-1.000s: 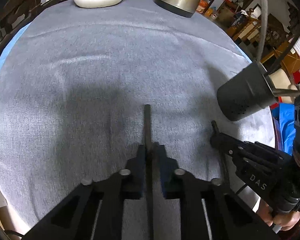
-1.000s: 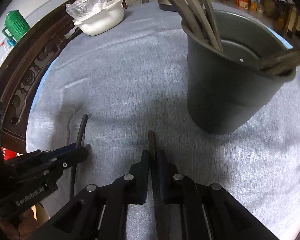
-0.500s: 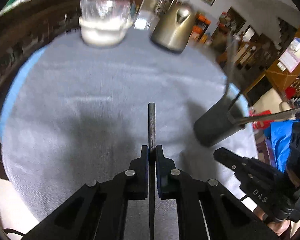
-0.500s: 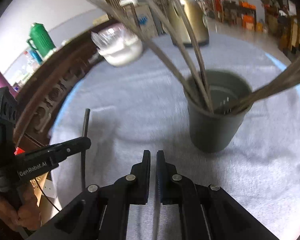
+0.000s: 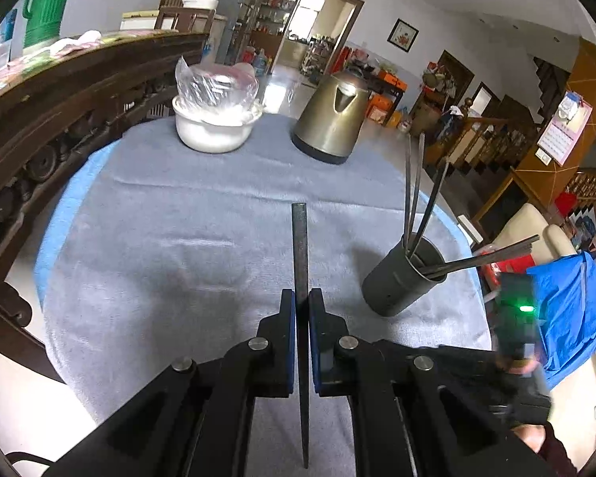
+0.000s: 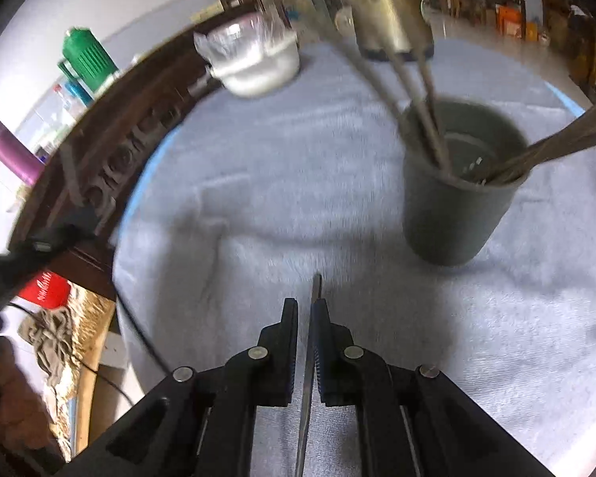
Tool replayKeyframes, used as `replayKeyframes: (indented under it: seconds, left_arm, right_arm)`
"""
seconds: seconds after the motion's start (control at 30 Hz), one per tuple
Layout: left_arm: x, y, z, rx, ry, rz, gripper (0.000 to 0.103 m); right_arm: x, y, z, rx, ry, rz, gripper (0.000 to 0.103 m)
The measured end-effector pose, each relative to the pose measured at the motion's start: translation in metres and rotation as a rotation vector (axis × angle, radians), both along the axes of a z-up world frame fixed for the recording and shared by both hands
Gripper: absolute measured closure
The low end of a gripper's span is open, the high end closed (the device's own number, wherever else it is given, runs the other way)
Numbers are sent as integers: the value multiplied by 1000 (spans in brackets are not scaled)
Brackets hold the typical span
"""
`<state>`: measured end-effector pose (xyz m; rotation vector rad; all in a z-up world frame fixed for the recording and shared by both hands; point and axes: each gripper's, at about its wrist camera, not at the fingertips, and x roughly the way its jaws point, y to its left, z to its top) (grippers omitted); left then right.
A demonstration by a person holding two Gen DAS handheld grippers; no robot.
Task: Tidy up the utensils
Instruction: 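Lower both chopsticks into the grey cup beside the others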
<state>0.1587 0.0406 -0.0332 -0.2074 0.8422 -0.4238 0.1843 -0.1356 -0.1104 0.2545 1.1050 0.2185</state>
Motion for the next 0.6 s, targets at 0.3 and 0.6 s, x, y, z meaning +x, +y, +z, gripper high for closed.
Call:
replayKeyframes:
  seconds: [0.3,0.6]
  left_arm:
    - [-15,13,8,-9,-41,-3,97]
    - [-19,15,8,-20,-51,-3,97]
  right_arm:
    - [15,16,-35,-85,149,11,90]
    - [24,22,-45,-167,117,38,96]
